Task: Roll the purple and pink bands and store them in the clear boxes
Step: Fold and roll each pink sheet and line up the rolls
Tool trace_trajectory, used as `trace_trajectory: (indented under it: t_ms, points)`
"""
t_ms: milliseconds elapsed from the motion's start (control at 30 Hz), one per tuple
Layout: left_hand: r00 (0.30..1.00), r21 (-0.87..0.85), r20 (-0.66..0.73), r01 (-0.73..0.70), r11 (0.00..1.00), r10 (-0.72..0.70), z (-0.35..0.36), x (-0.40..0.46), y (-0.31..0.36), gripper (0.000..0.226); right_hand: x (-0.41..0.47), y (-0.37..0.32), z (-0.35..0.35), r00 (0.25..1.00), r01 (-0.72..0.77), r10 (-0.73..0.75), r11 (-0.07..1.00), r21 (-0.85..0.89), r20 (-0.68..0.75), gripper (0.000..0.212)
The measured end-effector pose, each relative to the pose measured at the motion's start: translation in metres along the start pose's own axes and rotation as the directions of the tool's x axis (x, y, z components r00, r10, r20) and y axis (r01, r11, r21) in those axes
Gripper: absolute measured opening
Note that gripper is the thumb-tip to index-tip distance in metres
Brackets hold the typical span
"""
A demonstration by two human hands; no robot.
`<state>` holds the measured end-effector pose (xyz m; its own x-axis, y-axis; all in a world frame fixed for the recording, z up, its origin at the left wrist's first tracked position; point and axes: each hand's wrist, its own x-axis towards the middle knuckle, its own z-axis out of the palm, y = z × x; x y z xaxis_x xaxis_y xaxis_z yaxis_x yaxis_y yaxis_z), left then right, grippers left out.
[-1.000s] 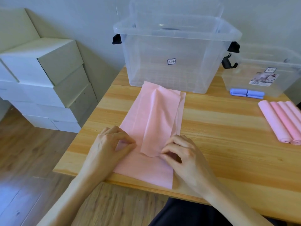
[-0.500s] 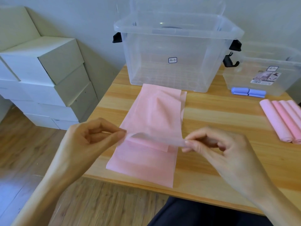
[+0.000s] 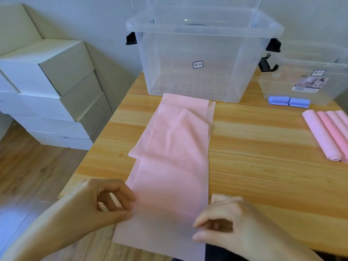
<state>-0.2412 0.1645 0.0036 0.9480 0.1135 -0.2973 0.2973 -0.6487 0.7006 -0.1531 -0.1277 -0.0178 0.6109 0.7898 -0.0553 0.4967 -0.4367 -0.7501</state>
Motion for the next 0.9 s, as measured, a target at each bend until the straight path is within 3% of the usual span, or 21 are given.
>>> trace_trajectory:
  t_ms: [100,167,267,433,533,700,900]
  points:
    - [0.996,-0.018,-0.073,-0.052,0.998,0.05,-0.011,0.013,0.013,0.019,0.016,-0.004,-0.013,0.987,-0.052,0.069,0.991,0.121,-0.143,0.007]
    - [0.984,-0.086,-0.162,-0.091,0.992,0.076,-0.016,0.032,0.024,0.008,0.032,0.002,-0.024,0.959,-0.061,0.105,0.984,0.168,-0.265,0.008]
    - [0.965,-0.125,-0.252,-0.111,0.986,0.077,-0.02,0.075,0.036,0.012,0.066,0.023,-0.039,0.89,-0.104,0.178,0.976,0.193,-0.419,0.011]
    - [0.958,-0.205,-0.284,-0.099,0.974,0.038,-0.028,0.154,0.04,0.015,0.113,0.054,-0.057,0.759,-0.232,0.275,0.961,0.15,-0.59,0.007]
    - [0.964,-0.202,-0.266,-0.036,0.979,-0.019,-0.031,0.185,0.042,0.019,0.128,0.062,-0.062,0.715,-0.342,0.313,0.936,0.078,-0.625,0.016]
    - [0.963,-0.23,-0.259,0.009,0.973,-0.07,-0.028,0.208,0.051,0.02,0.141,0.061,-0.067,0.715,-0.41,0.36,0.91,0.058,-0.599,0.026]
    - [0.95,-0.235,-0.31,-0.034,0.971,-0.041,-0.022,0.209,0.056,0.014,0.141,0.055,-0.066,0.723,-0.31,0.41,0.912,0.27,-0.556,0.012]
